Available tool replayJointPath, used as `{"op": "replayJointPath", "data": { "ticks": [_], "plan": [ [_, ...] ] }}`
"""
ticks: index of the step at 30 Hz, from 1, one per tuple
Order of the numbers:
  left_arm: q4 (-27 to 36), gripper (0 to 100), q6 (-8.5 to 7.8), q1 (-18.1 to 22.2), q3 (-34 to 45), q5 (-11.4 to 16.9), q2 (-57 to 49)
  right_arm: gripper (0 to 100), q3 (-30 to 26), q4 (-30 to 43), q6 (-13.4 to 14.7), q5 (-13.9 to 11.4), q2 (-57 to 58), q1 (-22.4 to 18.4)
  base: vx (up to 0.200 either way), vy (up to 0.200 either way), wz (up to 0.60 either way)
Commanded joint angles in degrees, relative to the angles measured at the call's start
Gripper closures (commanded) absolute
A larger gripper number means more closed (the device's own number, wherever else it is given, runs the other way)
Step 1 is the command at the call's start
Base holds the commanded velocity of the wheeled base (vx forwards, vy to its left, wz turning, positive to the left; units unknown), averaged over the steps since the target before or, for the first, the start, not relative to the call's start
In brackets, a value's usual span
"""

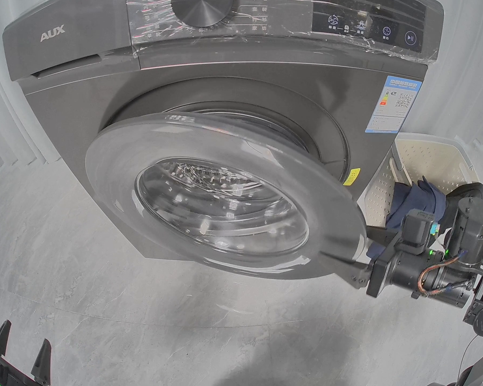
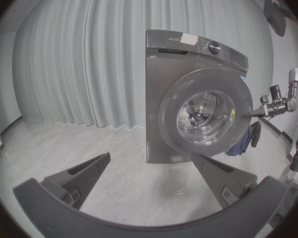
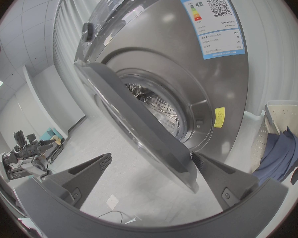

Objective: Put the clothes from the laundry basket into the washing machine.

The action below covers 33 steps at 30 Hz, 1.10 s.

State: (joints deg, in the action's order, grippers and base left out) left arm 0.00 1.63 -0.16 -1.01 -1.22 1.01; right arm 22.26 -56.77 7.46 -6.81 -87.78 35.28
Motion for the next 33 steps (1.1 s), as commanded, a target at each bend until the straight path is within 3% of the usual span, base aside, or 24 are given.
{"op": "replayJointPath", "data": {
  "ticks": [1, 12, 20, 26, 33],
  "plan": [
    [0.0, 0, -0.05, -0.02, 0.92, 0.08, -0.84, 0, -2.13, 0.08, 0.01, -0.48, 0.68, 1.81, 0.0, 0.0, 0.0],
    [0.0, 0, -0.14, -0.02, 0.92, 0.16, -0.84, 0, -1.34, 0.17, 0.01, -0.39, 0.42, 1.2, 0.0, 0.0, 0.0],
    [0.0, 0, -0.14, 0.07, 0.92, 0.08, -0.84, 0, -1.43, -0.18, 0.01, -0.57, -1.51, 2.43, -0.15, 0.0, 0.0],
    [0.0, 0, -0.14, -0.02, 0.92, 0.08, -0.84, 0, -4.68, -0.27, 0.27, -1.01, -0.11, 5.33, 0.0, 0.0, 0.0],
    [0.0, 0, -0.14, -0.02, 0.92, 0.08, -0.84, 0, -9.52, 0.61, 0.1, -0.48, 3.15, 3.48, 0.0, 0.0, 0.0]
  ]
}}
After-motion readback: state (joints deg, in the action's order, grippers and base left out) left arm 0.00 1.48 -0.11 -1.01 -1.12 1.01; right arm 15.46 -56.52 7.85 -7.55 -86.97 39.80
